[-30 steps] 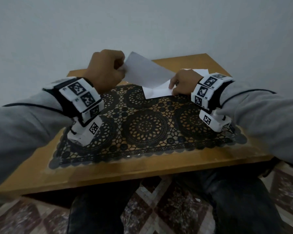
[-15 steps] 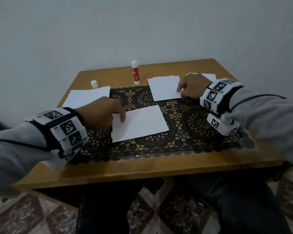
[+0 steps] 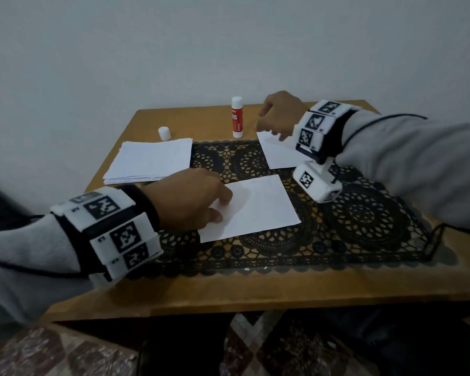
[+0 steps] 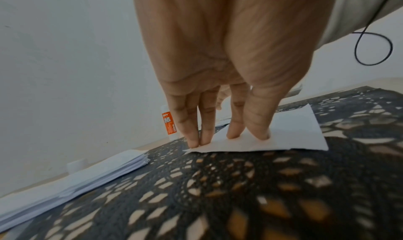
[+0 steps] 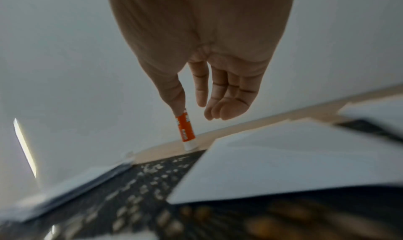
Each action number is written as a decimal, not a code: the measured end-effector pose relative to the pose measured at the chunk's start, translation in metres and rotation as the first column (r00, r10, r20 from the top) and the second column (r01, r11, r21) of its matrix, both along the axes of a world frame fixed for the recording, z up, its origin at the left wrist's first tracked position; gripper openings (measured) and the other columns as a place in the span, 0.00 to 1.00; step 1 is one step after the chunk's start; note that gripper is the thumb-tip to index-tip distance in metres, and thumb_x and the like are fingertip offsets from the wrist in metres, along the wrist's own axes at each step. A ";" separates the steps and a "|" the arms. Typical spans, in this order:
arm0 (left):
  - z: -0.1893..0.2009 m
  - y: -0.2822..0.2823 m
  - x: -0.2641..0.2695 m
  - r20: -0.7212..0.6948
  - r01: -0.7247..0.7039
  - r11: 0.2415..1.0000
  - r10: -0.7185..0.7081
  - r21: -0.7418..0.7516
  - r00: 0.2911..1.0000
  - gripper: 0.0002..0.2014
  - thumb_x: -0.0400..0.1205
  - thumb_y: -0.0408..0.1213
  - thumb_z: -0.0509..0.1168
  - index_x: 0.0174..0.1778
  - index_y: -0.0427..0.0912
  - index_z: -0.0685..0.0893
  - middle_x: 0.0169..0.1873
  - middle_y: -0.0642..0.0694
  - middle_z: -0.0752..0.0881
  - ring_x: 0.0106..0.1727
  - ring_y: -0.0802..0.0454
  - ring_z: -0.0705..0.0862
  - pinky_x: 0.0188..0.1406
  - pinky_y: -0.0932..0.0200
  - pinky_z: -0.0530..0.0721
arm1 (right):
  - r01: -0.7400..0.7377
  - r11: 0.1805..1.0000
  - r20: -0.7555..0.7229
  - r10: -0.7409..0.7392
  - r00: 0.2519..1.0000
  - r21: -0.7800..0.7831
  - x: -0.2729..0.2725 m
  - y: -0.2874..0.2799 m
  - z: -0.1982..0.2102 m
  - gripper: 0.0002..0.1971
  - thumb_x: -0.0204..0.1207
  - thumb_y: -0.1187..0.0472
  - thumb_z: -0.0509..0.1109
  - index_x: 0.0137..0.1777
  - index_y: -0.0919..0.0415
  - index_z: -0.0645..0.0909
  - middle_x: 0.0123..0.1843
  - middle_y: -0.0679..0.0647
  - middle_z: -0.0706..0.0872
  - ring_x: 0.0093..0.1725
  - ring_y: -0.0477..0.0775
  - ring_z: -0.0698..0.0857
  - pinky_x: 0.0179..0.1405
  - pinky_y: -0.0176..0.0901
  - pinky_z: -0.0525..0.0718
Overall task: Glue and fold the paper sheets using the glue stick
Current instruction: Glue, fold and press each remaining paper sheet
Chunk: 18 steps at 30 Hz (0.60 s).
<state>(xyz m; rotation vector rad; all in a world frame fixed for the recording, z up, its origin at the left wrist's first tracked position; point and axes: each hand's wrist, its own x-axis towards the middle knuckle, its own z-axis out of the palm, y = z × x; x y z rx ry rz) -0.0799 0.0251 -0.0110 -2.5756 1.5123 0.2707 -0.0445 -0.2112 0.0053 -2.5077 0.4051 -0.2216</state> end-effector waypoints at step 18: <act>-0.008 0.006 -0.006 0.030 0.055 0.998 -0.055 0.009 0.998 0.16 0.84 0.49 0.59 0.63 0.46 0.82 0.57 0.46 0.83 0.57 0.48 0.81 0.59 0.49 0.81 | 0.008 1.000 0.055 -0.010 0.998 0.028 0.032 0.027 -0.001 0.15 0.65 0.55 0.79 0.48 0.62 0.84 0.44 0.56 0.87 0.42 0.56 0.85 0.49 0.53 0.87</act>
